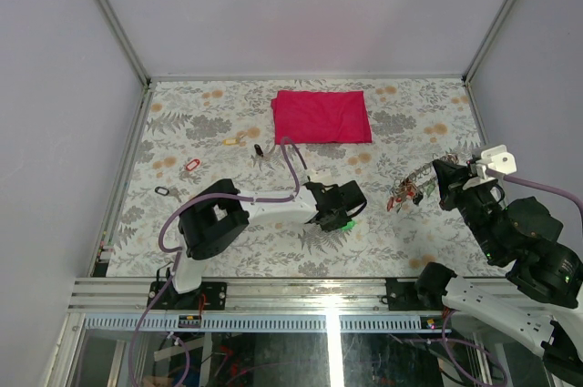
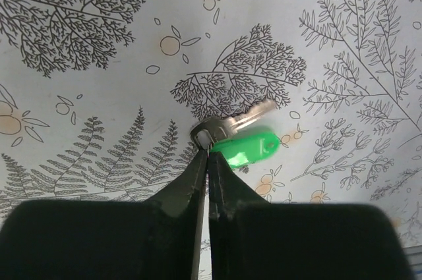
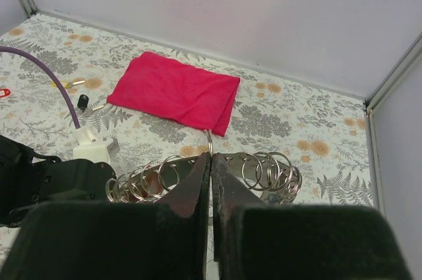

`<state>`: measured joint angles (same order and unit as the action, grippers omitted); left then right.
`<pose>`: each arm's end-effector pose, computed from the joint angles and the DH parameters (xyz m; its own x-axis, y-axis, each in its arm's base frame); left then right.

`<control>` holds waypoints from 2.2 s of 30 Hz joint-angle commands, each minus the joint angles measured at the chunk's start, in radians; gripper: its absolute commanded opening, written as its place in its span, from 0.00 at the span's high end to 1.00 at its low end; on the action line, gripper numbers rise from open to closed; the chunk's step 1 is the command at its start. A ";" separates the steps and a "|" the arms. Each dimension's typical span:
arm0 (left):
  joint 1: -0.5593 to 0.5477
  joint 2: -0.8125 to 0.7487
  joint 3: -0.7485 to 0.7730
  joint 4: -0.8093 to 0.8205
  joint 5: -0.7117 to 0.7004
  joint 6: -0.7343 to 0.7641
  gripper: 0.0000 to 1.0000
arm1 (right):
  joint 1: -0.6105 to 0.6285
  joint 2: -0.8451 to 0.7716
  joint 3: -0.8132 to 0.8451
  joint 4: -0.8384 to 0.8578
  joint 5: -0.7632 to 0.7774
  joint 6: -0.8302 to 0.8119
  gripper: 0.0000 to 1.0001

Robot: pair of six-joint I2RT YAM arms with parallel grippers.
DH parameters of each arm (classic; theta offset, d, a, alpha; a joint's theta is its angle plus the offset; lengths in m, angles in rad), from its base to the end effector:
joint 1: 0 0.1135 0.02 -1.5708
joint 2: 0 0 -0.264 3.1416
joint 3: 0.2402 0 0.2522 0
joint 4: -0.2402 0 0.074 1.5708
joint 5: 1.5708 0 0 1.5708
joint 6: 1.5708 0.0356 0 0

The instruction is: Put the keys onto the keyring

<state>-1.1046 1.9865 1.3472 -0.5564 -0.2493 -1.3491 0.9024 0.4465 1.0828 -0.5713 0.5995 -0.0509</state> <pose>0.1871 -0.3522 0.1561 -0.8968 -0.3209 -0.3045 -0.2266 0.9244 -0.3069 0.0445 0.0240 0.4280 0.0554 0.0024 -0.9985 -0.2966 0.9549 -0.0142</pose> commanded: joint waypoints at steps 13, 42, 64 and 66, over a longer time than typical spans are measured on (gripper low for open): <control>0.006 -0.240 -0.151 0.173 -0.140 0.370 1.00 | 0.000 0.010 0.000 0.087 -0.009 0.000 1.00; 0.069 -0.547 -0.469 0.318 0.377 1.298 1.00 | 0.000 0.129 -0.038 0.140 -0.182 -0.083 1.00; 0.071 -0.396 -0.552 0.477 0.264 1.216 0.91 | 0.001 0.099 -0.023 0.087 -0.168 -0.048 1.00; 0.069 -0.406 -0.553 0.478 0.258 1.212 0.87 | 0.001 0.097 -0.024 0.085 -0.168 -0.047 1.00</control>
<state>-1.0378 1.6005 0.8097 -0.1467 0.0387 -0.1192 0.9024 0.5579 1.0161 -0.5453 0.4030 -0.1047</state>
